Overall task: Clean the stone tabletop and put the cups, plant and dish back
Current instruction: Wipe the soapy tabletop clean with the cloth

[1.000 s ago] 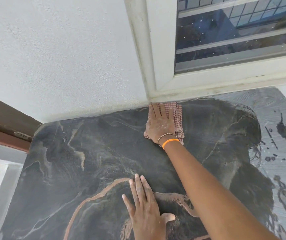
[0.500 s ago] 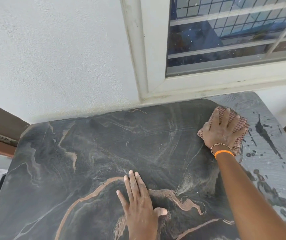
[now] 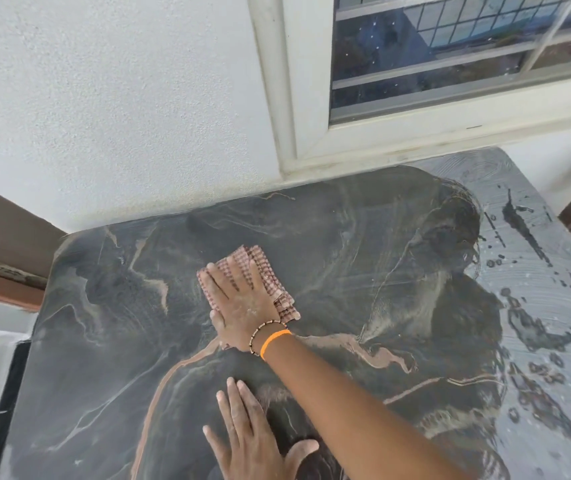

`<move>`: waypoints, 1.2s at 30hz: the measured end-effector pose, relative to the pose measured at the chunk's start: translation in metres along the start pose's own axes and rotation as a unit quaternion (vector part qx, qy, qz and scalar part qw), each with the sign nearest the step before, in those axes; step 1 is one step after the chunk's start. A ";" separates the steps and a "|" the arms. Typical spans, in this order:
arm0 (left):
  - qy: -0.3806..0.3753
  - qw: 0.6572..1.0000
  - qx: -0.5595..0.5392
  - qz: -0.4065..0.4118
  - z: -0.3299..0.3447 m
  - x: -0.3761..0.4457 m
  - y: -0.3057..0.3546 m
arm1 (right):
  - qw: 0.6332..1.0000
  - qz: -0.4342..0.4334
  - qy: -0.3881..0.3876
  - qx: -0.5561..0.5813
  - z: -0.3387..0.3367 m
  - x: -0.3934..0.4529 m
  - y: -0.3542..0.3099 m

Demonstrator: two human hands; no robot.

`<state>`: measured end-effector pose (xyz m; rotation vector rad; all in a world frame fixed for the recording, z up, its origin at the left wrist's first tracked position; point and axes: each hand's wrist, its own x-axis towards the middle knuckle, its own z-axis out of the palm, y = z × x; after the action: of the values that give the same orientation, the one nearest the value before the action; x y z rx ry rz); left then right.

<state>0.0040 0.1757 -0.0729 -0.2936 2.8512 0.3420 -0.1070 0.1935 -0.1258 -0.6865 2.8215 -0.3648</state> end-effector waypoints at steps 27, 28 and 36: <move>-0.111 0.984 0.115 0.082 0.035 -0.086 -0.015 | 0.931 0.356 0.077 -0.023 0.000 -0.205 0.116; -0.114 0.985 0.103 0.079 0.036 -0.086 -0.016 | 0.941 0.331 0.072 -0.023 0.002 -0.190 0.105; -0.115 0.991 0.033 0.058 0.040 -0.094 -0.018 | 0.999 0.041 -0.003 -0.025 0.016 -0.153 0.033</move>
<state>0.1058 0.1848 -0.0888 -0.0699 2.6513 0.2821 0.0166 0.2913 -0.1278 -0.5798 2.8511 -0.2785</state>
